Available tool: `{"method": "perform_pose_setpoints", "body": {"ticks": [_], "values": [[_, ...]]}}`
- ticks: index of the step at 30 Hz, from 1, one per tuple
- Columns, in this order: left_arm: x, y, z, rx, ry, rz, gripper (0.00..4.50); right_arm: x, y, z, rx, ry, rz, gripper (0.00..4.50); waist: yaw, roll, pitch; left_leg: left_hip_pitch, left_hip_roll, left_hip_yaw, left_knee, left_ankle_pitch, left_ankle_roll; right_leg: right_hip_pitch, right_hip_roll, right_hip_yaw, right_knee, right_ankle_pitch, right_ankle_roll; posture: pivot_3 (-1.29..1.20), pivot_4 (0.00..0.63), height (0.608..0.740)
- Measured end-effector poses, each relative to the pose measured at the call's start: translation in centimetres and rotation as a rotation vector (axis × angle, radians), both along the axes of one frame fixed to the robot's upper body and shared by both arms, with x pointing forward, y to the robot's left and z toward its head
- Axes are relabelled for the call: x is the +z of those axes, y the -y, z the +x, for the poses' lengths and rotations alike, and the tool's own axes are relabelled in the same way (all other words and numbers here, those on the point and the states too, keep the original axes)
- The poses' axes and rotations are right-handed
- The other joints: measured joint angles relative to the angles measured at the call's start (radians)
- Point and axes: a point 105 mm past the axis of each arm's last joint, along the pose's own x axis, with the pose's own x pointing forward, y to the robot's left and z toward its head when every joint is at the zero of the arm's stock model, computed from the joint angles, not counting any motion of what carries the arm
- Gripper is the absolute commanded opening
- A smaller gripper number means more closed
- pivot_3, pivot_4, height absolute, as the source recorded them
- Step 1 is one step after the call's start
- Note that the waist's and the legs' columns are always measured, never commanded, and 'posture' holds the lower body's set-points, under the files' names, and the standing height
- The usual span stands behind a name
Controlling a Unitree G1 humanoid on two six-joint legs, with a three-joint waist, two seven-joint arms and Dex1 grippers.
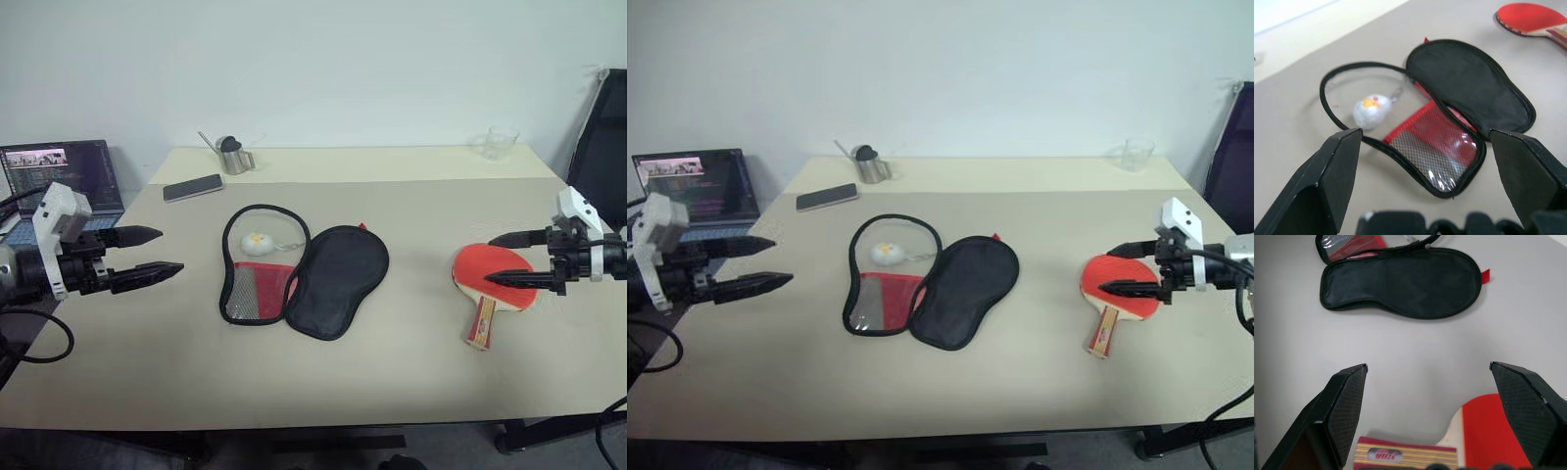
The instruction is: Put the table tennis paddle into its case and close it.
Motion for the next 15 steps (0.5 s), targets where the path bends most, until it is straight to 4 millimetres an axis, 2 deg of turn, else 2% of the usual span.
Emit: {"method": "perform_pose_setpoints", "body": {"ticks": [4, 9, 13, 15], "values": [[-0.7, -0.1, -0.2, 0.010, -0.024, 0.001, 4.50, 0.6, -0.6, 0.1, 0.010, 0.028, 0.008, 4.41, -0.002, 0.000, 0.000, 0.000, 0.000, 0.000, 0.000, 0.000, 0.000, 0.000, 0.000, 0.000, 0.001, 0.000, 0.000, 0.00, 0.150, 0.740], [-0.3, 1.0, 0.1, -0.008, 0.005, -0.003, 4.50, 1.1, -1.5, 0.7, 0.028, 0.066, 0.034, 4.41, -0.001, 0.000, 0.000, 0.000, 0.000, 0.000, 0.000, 0.000, 0.000, 0.000, 0.000, 0.000, 0.000, 0.000, 0.000, 0.00, 0.150, 0.740], [0.0, 0.9, 2.0, 0.054, 0.047, -0.038, 4.50, 1.0, -1.6, 0.9, 0.020, 0.081, 0.040, 4.41, 0.001, 0.000, 0.000, 0.000, 0.000, 0.000, 0.000, 0.000, 0.000, 0.000, 0.000, -0.001, 0.001, 0.000, 0.000, 0.00, 0.150, 0.740], [-0.8, 0.6, 3.3, 0.110, 0.037, -0.059, 4.50, 0.7, -1.4, 0.9, 0.007, 0.080, 0.046, 4.41, 0.003, 0.000, 0.000, 0.000, 0.000, 0.000, 0.001, 0.000, 0.000, 0.000, 0.000, -0.001, 0.001, 0.000, 0.000, 0.00, 0.150, 0.740]]}}
